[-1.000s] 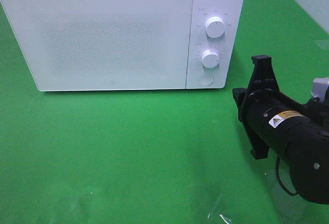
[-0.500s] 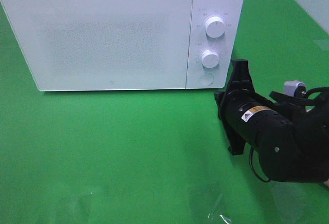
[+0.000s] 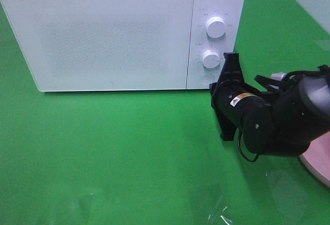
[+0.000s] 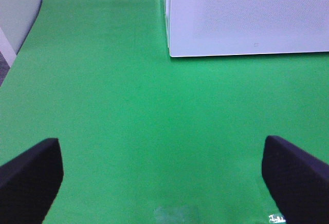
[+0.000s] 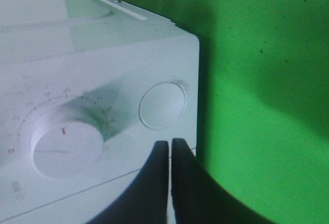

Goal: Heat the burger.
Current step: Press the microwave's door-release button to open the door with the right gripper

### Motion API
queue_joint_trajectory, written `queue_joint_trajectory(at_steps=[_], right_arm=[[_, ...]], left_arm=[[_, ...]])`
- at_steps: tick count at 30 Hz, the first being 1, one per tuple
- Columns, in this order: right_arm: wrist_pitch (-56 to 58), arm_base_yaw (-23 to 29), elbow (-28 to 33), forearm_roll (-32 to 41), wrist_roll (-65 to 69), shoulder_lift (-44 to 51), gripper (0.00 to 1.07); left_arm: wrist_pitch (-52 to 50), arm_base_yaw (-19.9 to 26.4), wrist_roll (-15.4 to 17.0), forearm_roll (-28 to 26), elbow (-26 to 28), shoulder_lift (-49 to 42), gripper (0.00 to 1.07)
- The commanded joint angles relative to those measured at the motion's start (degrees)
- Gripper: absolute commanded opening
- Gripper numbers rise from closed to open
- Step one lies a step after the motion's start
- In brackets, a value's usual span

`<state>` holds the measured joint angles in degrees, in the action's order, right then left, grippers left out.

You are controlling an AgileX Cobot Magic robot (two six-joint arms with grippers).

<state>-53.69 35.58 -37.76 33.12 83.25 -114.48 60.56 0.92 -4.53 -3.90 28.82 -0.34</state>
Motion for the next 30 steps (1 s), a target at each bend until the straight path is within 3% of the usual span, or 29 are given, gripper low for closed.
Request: queue_joint_trajectory(at_steps=[1,17,30], right_arm=[[1.5,-1.5,-2.4,-1.5,0.4,-1.5,0.0],[4.0,-4.2,-9.5,-3.4,0.3,-6.8,0.0],[2.2,-4.8,-11.0,-2.5,-0.7,-8.4,0.0]], left_arm=[[-0.9,0.1,0.0,0.1,-0.1,-1.1,0.98],[-0.9,0.1,0.0,0.1,-0.1,-1.1,0.98],[-0.9,0.1,0.0,0.1,-0.1,-1.1,0.98]])
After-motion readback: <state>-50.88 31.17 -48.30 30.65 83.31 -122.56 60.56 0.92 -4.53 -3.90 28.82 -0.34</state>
